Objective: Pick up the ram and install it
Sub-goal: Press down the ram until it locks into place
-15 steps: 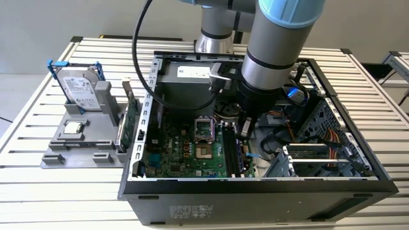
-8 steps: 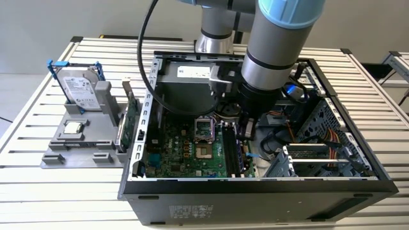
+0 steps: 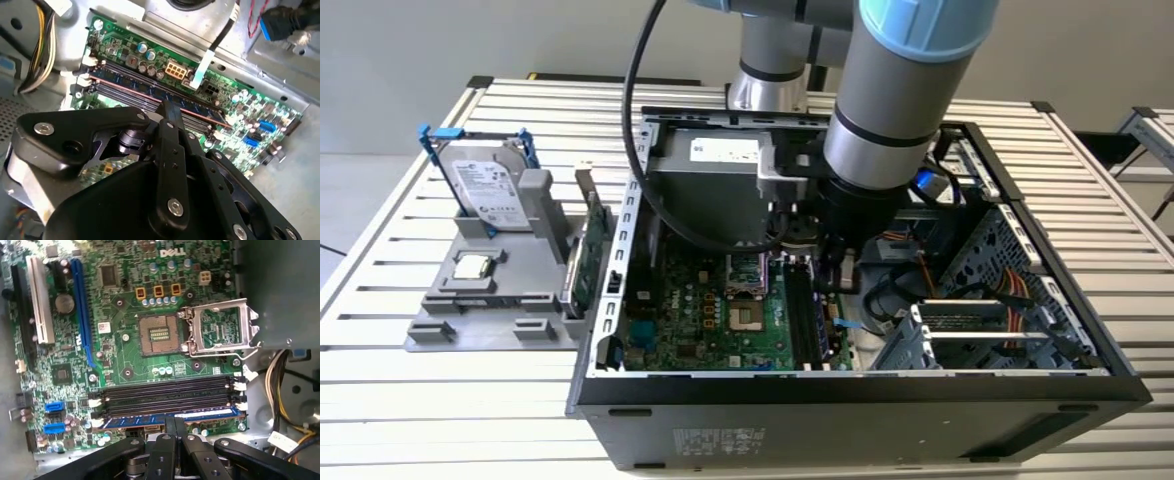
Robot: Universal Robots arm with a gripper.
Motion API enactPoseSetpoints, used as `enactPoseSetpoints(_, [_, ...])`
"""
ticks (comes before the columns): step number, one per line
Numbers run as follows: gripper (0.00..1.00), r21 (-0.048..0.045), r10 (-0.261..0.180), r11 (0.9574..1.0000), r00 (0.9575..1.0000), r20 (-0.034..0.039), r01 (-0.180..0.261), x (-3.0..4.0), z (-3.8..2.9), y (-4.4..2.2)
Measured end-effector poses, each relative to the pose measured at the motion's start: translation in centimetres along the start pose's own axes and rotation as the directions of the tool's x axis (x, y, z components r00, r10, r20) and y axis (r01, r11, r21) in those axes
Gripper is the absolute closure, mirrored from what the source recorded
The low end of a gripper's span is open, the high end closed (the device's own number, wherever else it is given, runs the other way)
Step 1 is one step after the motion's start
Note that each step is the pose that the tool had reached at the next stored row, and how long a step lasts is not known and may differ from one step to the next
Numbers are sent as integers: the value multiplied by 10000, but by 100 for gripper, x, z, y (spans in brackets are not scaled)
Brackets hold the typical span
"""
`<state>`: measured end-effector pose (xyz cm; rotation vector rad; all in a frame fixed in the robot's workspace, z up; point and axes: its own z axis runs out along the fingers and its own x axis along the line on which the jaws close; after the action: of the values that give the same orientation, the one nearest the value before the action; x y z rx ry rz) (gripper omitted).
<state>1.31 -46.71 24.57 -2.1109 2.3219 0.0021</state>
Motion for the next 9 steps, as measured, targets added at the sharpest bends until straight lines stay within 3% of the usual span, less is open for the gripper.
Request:
enactPoseSetpoints(4, [100,-2,-573,9984,9984,2,573,-1,3,1])
enactPoseSetpoints(9, [100,-2,-680,9977,9977,5,680,-2,13,1])
